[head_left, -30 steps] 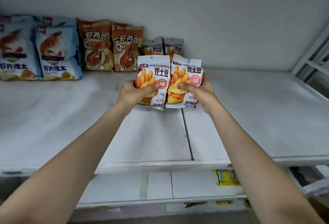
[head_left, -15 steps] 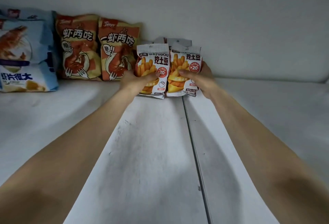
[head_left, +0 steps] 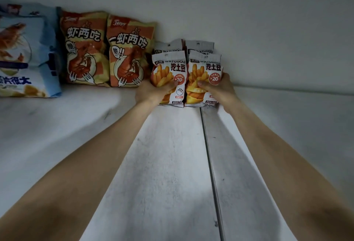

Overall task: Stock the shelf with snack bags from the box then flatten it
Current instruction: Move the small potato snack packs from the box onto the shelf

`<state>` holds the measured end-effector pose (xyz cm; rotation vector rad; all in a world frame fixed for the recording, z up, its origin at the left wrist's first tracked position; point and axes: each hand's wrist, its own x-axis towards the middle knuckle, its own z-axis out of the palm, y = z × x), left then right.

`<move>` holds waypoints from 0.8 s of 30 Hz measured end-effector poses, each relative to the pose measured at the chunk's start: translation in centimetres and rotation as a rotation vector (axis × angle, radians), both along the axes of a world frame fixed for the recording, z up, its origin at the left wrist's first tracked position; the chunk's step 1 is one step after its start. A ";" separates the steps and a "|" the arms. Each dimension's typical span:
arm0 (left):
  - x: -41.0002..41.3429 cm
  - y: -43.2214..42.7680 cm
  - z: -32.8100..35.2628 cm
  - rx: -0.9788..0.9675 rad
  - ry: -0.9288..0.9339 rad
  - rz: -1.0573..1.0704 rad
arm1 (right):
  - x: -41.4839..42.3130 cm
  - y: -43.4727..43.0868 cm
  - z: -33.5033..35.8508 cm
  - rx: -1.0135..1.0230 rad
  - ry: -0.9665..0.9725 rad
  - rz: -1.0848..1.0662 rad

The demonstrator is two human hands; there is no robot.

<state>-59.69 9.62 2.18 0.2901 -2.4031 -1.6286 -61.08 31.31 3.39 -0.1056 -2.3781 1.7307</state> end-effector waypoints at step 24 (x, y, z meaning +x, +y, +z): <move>1.5 0.7 -1.8 -0.313 0.127 -0.084 | 5.1 -2.5 -2.3 0.898 0.081 -0.126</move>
